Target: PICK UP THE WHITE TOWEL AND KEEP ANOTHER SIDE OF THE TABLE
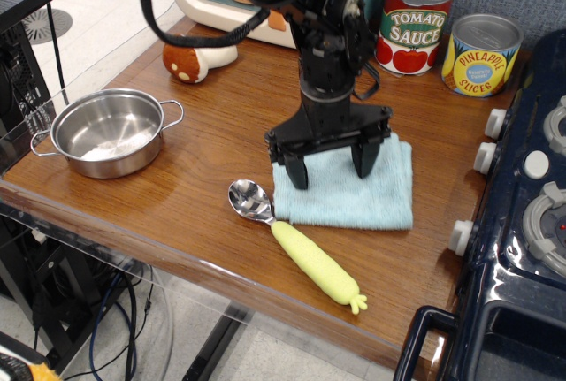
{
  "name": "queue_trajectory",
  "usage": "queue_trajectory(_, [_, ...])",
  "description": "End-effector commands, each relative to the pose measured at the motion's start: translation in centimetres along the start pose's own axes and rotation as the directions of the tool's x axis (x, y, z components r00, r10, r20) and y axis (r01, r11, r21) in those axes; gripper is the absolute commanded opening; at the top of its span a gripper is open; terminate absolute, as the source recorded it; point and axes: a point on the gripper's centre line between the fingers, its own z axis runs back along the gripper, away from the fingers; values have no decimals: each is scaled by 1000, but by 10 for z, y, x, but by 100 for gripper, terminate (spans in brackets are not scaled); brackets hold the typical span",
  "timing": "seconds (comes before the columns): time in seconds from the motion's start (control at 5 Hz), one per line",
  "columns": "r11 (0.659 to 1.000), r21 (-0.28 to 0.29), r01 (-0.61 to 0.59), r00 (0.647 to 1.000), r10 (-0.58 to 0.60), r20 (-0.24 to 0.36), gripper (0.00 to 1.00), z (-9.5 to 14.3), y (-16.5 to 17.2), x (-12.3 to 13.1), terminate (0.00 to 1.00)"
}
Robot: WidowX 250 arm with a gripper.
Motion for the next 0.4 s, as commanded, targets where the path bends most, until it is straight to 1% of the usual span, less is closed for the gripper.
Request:
queue_trajectory(0.0, [996,-22,82,996,-83,-41,100,8,3,-32,0])
queue_trajectory(0.2, [997,-31,68,997,-69,-35,100,12,1,-25,0])
